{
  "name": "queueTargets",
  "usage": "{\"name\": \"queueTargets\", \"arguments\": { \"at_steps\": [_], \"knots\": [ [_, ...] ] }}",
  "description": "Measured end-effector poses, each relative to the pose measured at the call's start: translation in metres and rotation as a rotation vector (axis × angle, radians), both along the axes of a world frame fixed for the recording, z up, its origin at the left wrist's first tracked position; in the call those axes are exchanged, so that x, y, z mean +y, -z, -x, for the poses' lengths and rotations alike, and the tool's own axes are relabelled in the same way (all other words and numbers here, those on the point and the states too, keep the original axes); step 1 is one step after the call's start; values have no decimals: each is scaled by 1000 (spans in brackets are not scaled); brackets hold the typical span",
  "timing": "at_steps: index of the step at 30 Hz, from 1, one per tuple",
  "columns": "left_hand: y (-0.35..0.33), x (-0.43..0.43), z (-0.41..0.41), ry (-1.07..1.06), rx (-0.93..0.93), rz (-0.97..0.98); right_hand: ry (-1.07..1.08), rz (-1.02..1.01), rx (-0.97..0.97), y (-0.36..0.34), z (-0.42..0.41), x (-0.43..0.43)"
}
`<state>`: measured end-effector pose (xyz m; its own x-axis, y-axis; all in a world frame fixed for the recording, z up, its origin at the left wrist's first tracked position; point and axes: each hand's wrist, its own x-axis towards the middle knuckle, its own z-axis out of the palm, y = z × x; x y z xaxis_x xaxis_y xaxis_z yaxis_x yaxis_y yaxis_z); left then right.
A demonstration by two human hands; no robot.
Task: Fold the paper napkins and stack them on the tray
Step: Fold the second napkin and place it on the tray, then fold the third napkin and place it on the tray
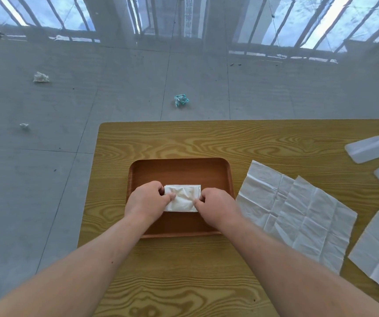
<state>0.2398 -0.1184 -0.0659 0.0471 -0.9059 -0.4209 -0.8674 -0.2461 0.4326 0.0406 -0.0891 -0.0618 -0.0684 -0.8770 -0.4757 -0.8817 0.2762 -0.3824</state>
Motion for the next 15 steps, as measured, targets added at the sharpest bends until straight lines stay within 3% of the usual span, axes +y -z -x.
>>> {"name": "queueTargets", "arguments": {
  "at_steps": [7,11,15],
  "knots": [
    [-8,10,5,65,-28,167,-13,113,50,-3,9,13],
    [-24,17,35,371,-23,279,52,290,8,-14,44,40],
    [-37,25,90,703,-59,336,108,281,94,-12,108,75]
  ]
}}
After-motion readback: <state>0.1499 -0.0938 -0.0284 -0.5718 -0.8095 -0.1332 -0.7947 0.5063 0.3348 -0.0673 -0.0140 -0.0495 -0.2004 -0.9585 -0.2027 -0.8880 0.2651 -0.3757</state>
